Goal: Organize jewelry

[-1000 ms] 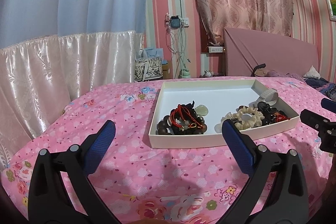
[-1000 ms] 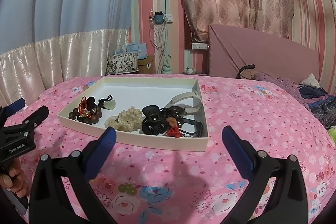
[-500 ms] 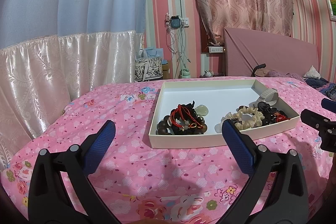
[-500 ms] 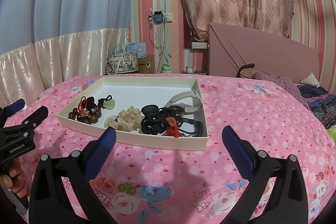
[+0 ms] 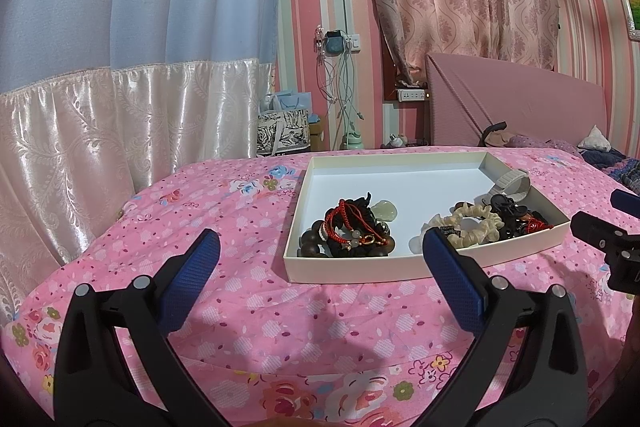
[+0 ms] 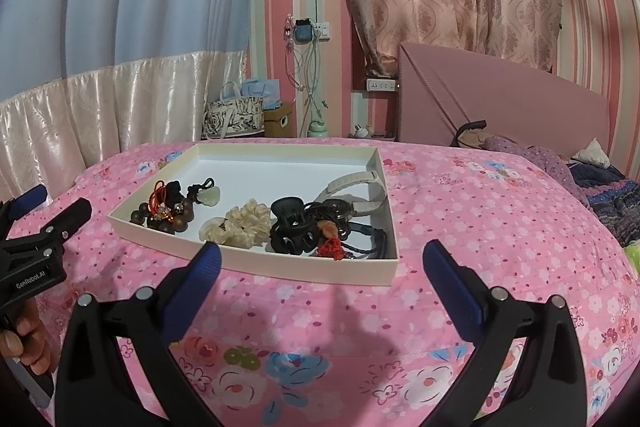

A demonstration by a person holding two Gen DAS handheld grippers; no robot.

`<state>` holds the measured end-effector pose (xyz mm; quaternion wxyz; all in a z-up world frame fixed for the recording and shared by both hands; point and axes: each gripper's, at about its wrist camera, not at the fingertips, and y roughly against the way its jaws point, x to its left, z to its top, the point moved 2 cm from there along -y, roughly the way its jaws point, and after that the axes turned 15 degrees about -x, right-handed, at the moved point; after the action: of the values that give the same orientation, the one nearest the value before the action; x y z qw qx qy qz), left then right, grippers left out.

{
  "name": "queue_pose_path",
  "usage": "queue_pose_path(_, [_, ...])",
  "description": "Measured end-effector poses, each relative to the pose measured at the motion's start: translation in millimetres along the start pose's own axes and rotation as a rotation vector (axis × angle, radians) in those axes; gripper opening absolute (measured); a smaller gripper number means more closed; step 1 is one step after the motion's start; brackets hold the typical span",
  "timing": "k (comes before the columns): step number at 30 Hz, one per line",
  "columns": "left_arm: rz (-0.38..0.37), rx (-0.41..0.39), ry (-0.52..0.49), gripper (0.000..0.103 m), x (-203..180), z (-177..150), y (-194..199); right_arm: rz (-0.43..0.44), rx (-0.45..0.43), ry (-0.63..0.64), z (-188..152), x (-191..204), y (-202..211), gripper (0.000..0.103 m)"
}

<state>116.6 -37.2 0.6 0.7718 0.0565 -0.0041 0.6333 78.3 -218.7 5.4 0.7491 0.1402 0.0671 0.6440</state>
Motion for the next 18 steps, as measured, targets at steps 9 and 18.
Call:
queue_pose_path(9, [0.002,0.0,0.001,0.1,0.2,0.1,-0.1,0.001,0.002,0.0,-0.5,0.1,-0.4,0.101])
queue_pose_path(18, [0.004,0.0,0.003,0.1,0.5,0.9,0.7,0.001,0.003,0.0,-0.3,0.1,-0.3,0.101])
